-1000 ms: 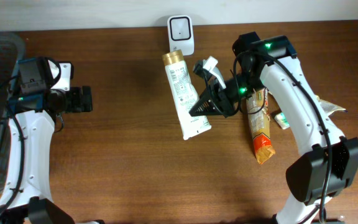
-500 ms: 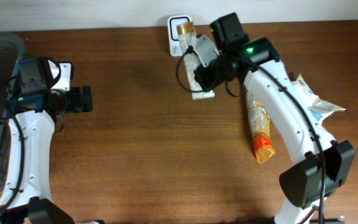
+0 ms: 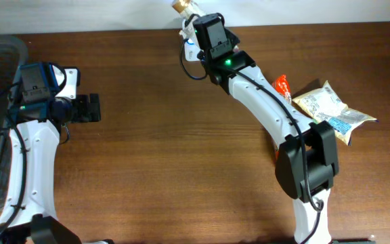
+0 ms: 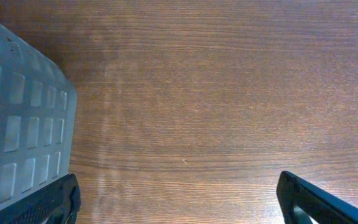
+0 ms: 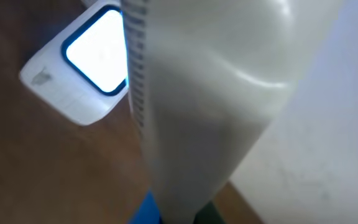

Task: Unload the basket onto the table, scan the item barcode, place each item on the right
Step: 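Hold the bamboo tube's end over the scanner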

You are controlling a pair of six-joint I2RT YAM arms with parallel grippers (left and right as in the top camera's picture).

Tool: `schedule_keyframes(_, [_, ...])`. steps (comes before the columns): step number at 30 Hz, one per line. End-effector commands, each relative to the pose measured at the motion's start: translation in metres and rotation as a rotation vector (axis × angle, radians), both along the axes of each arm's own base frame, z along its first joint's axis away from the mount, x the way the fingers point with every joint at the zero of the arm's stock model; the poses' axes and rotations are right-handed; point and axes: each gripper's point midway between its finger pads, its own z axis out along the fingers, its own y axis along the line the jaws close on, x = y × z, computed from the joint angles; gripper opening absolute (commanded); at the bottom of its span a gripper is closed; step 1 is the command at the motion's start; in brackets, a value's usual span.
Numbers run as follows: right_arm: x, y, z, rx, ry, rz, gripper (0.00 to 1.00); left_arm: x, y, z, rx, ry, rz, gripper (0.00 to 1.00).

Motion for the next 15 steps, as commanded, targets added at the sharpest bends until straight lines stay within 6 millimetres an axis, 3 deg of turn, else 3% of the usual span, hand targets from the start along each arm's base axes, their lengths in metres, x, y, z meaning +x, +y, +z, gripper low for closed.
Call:
schedule_keyframes(1, [0.018, 0.009, 0.023, -0.047, -0.111, 0.040, 0.04, 0.001, 0.000, 0.003, -0.007, -0.009, 0.003, 0.99])
schedule_keyframes(4, [0.034, 0.017, 0.013, -0.053, -0.165, 0.053, 0.04, 0.001, 0.000, 0.003, -0.007, -0.009, 0.004, 0.99])
schedule_keyframes(5, [0.045, 0.016, -0.008, -0.081, -0.174, 0.047, 0.04, 0.001, 0.000, 0.003, -0.007, -0.009, 0.004, 0.99])
schedule_keyframes(7, [0.059, -0.005, -0.044, -0.132, -0.164, -0.029, 0.04, 0.001, 0.000, 0.003, -0.007, -0.009, 0.004, 0.99])
schedule_keyframes(10, [0.063, -0.032, -0.085, -0.198, -0.107, -0.109, 0.04, 0.001, 0.000, 0.003, -0.007, -0.009, 0.004, 0.99])
schedule_keyframes(12, [0.063, -0.037, -0.090, -0.213, -0.102, -0.131, 0.04, 0.001, 0.000, 0.003, -0.007, -0.009, 0.003, 0.99])
schedule_keyframes(15, [0.064, -0.044, -0.082, -0.224, -0.138, -0.183, 0.04, 0.001, 0.000, 0.003, -0.007, -0.009, 0.004, 0.99])
